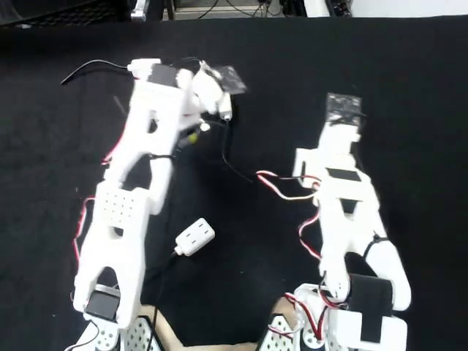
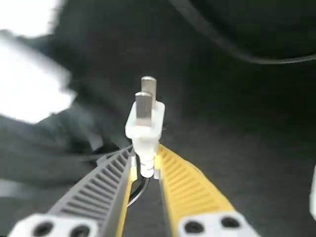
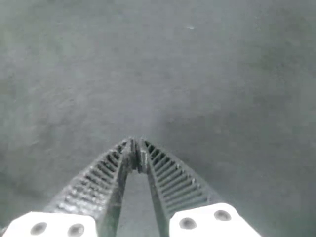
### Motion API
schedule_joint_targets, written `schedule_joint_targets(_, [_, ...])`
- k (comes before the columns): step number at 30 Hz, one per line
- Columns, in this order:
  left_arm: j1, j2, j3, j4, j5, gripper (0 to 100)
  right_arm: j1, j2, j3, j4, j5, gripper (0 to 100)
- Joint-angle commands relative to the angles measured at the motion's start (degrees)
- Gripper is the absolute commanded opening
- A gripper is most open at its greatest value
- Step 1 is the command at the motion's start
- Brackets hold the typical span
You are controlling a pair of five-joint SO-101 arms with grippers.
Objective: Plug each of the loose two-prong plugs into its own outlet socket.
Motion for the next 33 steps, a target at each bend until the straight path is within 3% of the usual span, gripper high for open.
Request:
schedule_joint_targets(1, [3.7, -2.9, 1.0, 0.3, 0.0, 3, 4.0, -0.7, -1.7, -0.9, -3.9, 1.5])
schedule_joint_targets(9, [9.5, -2.7, 9.5, -0.1, 4.7, 3, 9.1, -0.3, -1.6, -2.4, -9.9, 1.5])
schedule_joint_targets(18, [11.4, -2.8, 21.1, -9.9, 6.9, 3, 9.3, -0.2, -1.6, -2.4, -10.3, 1.5])
schedule_joint_targets(22, [10.9, -3.4, 21.1, -8.3, 9.8, 4, 9.2, -0.2, -1.6, -2.4, -10.3, 1.5])
schedule_joint_targets(27, [10.9, -3.4, 16.3, -1.0, 10.1, 15, 8.5, -0.2, -1.6, -2.4, -10.3, 1.5])
schedule_joint_targets(33, [10.9, -3.4, 13.1, 0.2, 9.9, 15, 8.1, -0.2, -1.6, -2.4, -10.2, 1.5])
